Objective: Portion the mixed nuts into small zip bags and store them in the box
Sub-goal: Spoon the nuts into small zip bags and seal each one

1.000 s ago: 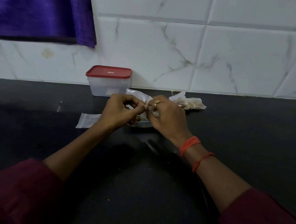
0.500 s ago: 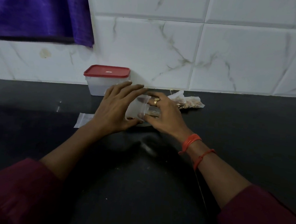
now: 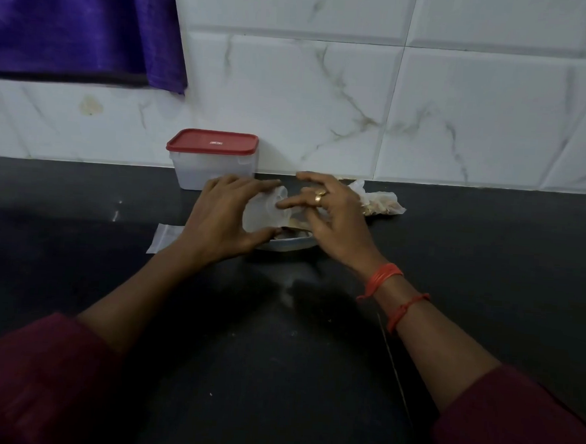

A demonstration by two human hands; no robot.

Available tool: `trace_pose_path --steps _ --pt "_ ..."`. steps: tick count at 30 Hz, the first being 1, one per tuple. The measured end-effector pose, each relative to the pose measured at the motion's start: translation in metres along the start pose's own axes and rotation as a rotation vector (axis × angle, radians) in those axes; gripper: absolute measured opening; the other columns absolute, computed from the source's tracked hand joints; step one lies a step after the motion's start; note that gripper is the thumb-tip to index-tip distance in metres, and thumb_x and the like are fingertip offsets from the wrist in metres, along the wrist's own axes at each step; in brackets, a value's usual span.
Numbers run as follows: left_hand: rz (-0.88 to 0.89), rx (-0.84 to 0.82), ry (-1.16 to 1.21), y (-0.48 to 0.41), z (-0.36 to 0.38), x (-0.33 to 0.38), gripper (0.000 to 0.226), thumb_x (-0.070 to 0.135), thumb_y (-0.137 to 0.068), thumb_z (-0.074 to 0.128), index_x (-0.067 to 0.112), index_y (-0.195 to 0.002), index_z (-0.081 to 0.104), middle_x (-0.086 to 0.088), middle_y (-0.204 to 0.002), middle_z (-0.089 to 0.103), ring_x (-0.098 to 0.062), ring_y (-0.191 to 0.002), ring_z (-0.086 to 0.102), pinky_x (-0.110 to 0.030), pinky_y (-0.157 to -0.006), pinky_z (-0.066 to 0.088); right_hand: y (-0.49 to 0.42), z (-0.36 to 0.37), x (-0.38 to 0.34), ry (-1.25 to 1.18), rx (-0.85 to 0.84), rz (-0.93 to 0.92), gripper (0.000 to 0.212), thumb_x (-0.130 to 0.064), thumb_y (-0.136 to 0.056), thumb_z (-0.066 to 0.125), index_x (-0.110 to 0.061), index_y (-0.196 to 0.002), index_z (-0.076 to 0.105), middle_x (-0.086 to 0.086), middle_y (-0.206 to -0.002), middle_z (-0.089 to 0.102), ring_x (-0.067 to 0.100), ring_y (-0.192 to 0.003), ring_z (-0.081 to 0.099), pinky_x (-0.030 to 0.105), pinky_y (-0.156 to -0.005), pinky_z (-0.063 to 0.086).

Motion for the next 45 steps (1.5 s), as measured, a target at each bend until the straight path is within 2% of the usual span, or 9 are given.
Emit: trace_pose_path --steps 3,5,9,14,19,24,31,40,45 --pt "-0.104 0.034 0.071 0.0 -0.004 -0.005 0.081 0.065 -0.071 0.06 0.022 -0.139 0.053 -0.002 -0.126 0.065 -0.023 -0.112 0.057 -0.044 -0.097 0.045 -0.001 -0.014 0.002 0.14 0.133 0.072 0.028 -0.024 -0.082 0.049 -0.031 -0.081 0.076 -0.005 -0.099 0.069 0.013 -0.09 0.066 0.039 -0.084 0.052" --pt "-0.162 0.039 0.117 0.0 -0.004 -0.009 0.085 0.066 -0.069 0.061 0.022 -0.142 0.049 -0.003 -0.126 0.065 -0.024 -0.112 0.058 -0.049 -0.095 0.049 0.002 -0.022 0.004 0.393 0.162 0.147 0.02 -0.033 -0.084 0.055 -0.028 -0.081 0.075 -0.007 -0.083 0.072 0.019 -0.077 0.068 0.029 -0.073 0.044" --pt "-0.224 0.02 0.18 0.002 0.002 -0.018 0.087 0.07 -0.069 0.062 0.022 -0.141 0.049 -0.003 -0.129 0.063 -0.02 -0.117 0.058 -0.047 -0.095 0.052 0.007 -0.028 0.013 0.664 -0.032 0.255 0.026 -0.047 -0.09 0.058 -0.026 -0.093 0.073 -0.004 -0.084 0.073 0.023 -0.085 0.068 0.029 -0.069 0.038" --pt "-0.289 0.045 0.283 0.003 0.004 -0.027 0.081 0.056 -0.075 0.077 0.015 -0.139 0.051 -0.005 -0.13 0.063 -0.014 -0.115 0.06 -0.03 -0.092 0.053 0.008 -0.027 0.021 0.571 -0.211 0.376 0.038 -0.069 -0.077 0.065 -0.033 -0.088 0.07 -0.007 -0.084 0.066 0.017 -0.083 0.059 0.031 -0.072 0.043" --pt "-0.341 0.016 0.331 0.001 0.006 -0.032 0.074 0.044 -0.077 0.079 0.015 -0.14 0.051 -0.007 -0.134 0.061 -0.013 -0.112 0.058 -0.019 -0.082 0.048 0.004 -0.024 0.018 0.355 -0.221 0.445 0.012 -0.042 -0.083 0.073 -0.033 -0.092 0.074 -0.01 -0.085 0.07 0.012 -0.09 0.065 0.035 -0.08 0.056" --pt "-0.354 -0.014 0.35 0.002 0.006 -0.027 0.075 0.039 -0.077 0.079 0.012 -0.14 0.051 -0.009 -0.134 0.06 -0.011 -0.111 0.055 -0.012 -0.081 0.042 0.005 -0.012 0.017 0.217 -0.15 0.323 0.019 -0.03 -0.09 0.072 -0.025 -0.107 0.077 -0.004 -0.093 0.075 0.01 -0.088 0.066 0.033 -0.084 0.056" --pt "-0.366 -0.091 0.402 0.001 0.004 -0.028 0.081 0.05 -0.07 0.076 0.015 -0.139 0.053 -0.007 -0.132 0.062 -0.014 -0.111 0.059 -0.011 -0.079 0.044 0.004 -0.011 0.02 0.25 -0.222 0.181 0.022 -0.031 -0.092 0.068 -0.023 -0.11 0.078 -0.002 -0.094 0.077 0.011 -0.084 0.069 0.033 -0.083 0.057" --pt "-0.415 -0.127 0.468 -0.001 0.006 -0.027 0.081 0.055 -0.066 0.072 0.018 -0.137 0.055 -0.004 -0.129 0.063 -0.014 -0.106 0.059 -0.012 -0.073 0.044 0.007 -0.006 0.016 0.115 -0.21 0.28 0.018 -0.024 -0.093 0.069 -0.021 -0.108 0.078 -0.004 -0.099 0.078 0.007 -0.091 0.069 0.028 -0.089 0.056" --pt "-0.432 -0.12 0.498 -0.001 0.006 -0.027 0.068 0.041 -0.075 0.078 0.019 -0.136 0.056 -0.003 -0.126 0.065 -0.016 -0.107 0.061 -0.016 -0.076 0.047 0.009 0.001 0.015 0.092 -0.198 0.313 0.016 -0.026 -0.093 0.069 -0.024 -0.105 0.079 -0.007 -0.096 0.077 0.006 -0.089 0.068 0.032 -0.089 0.056"
Point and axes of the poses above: each hand's wrist, its own y-axis away from the middle knuckle, its own z-axis out of the palm, x = y × z, the point moved 1 cm from there along -y, towards the middle knuckle
